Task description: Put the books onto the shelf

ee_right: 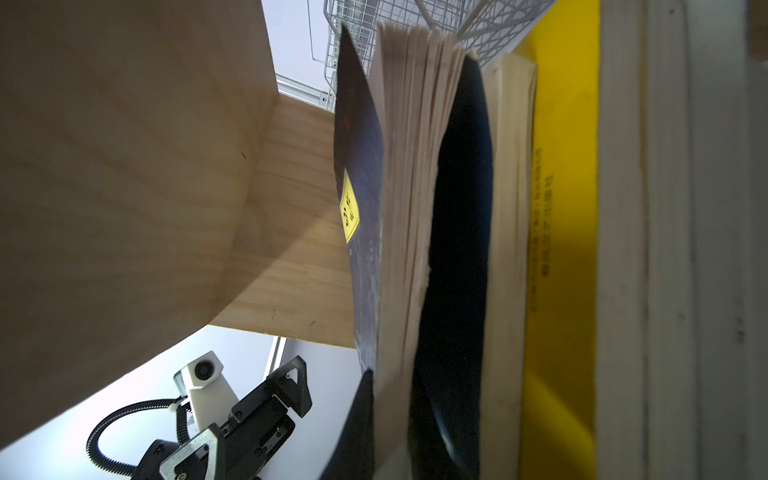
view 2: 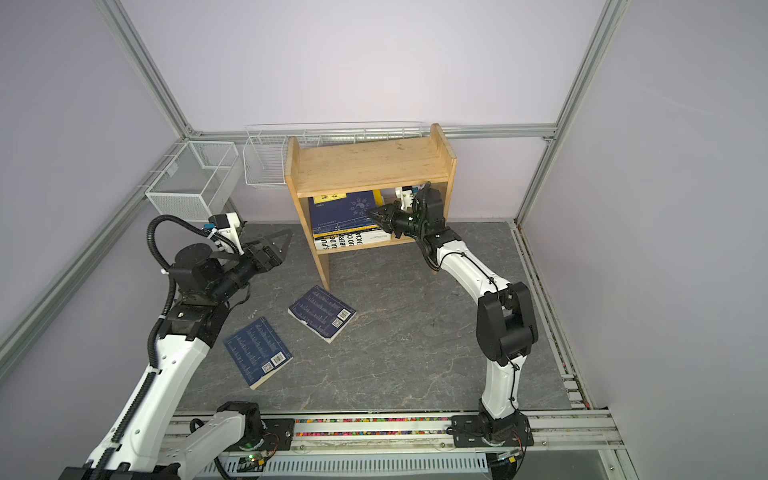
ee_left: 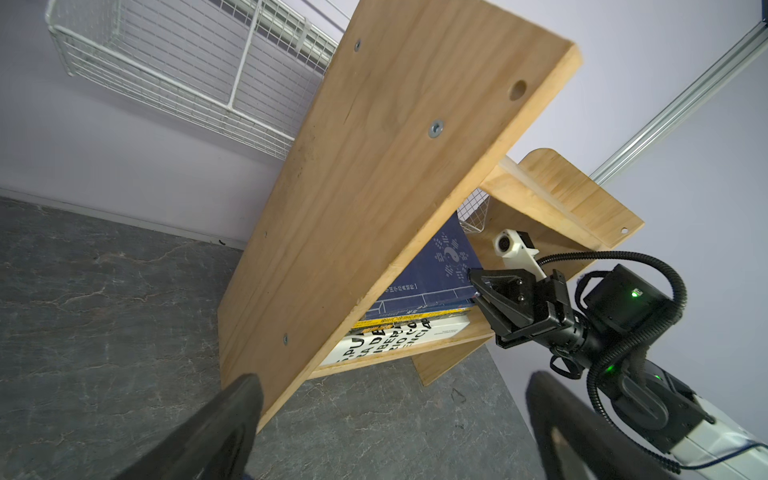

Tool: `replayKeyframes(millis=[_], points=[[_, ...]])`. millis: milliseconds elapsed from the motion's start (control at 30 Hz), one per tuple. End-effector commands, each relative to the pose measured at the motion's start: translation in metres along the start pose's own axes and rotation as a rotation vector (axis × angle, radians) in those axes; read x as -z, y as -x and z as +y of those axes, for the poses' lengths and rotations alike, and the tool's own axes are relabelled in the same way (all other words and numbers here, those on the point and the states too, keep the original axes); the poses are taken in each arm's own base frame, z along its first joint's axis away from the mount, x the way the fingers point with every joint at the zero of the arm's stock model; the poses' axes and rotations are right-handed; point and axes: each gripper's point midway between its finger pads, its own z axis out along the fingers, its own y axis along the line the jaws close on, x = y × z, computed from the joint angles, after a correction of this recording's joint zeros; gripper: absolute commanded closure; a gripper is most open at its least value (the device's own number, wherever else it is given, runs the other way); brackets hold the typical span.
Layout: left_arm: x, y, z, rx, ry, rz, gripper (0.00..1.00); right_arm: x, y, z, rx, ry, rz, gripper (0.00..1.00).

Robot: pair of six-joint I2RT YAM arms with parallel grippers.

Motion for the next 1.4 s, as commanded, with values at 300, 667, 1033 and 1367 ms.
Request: replayKeyframes(millis=[300, 667, 1033, 1367], points=[[-0.054, -0.014, -0.011, -0.02, -0.034, 0.039, 0.01, 0.002, -0.004, 0.019, 0.066, -0.023, -0.006, 0.91], [-0.1, -0.015, 0.023, 0.052, 0.101, 0.002, 0.0, 0.009, -0.003, 0.011, 0.066, -0.078, -0.042, 0.9], [-0.123, -0.044, 0.056, 0.04, 0.29, 0.084, 0.03, 0.007, -0.001, 0.009, 0.065, -0.081, -0.049, 0.9], [-0.121, -0.062, 0.077, 0.048, 0.386, 0.126, 0.04, 0.019, 0.009, 0.01, 0.177, -0.166, -0.133, 0.6]])
